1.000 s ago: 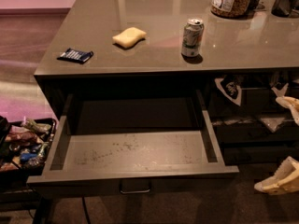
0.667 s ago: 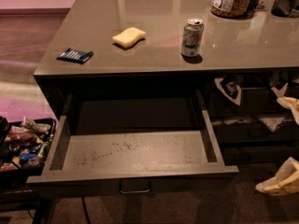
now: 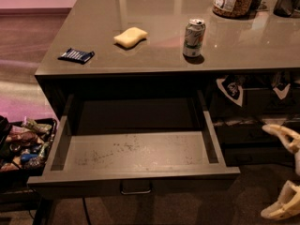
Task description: Close top drawer
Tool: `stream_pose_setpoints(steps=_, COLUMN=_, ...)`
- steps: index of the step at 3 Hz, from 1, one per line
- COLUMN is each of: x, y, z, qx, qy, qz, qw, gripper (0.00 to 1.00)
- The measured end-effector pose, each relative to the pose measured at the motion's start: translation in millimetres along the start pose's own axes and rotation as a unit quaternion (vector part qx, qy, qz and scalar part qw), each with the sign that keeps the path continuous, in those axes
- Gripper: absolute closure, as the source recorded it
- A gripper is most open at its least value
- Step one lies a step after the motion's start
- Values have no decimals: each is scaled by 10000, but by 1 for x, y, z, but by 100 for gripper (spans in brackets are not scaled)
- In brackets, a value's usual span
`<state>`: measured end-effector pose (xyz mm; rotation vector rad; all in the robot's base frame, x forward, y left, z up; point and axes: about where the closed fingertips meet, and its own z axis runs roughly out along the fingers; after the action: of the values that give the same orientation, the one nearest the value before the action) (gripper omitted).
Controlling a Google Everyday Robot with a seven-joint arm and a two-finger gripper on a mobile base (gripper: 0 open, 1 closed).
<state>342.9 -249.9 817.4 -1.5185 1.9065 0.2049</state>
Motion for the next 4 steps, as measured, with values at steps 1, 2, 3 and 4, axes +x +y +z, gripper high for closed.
stream_pose_setpoints(steps=1, x=23, y=30, z=6, qx=-500, qy=-280, qz=11, qw=9984, gripper=0)
stream_pose_setpoints(steps=2, x=34, y=58, z=20, qx=-580, qy=-496, qz=176, qw=9969, gripper=0)
stream_pose_setpoints(steps=3, x=33, y=59, z=20, qx=-601, qy=-477, qz=163, qw=9969, gripper=0)
stream_pose_setpoints(steps=4, x=30, y=54, z=21, qx=-676, qy=-480, qz=112, qw=9965, gripper=0)
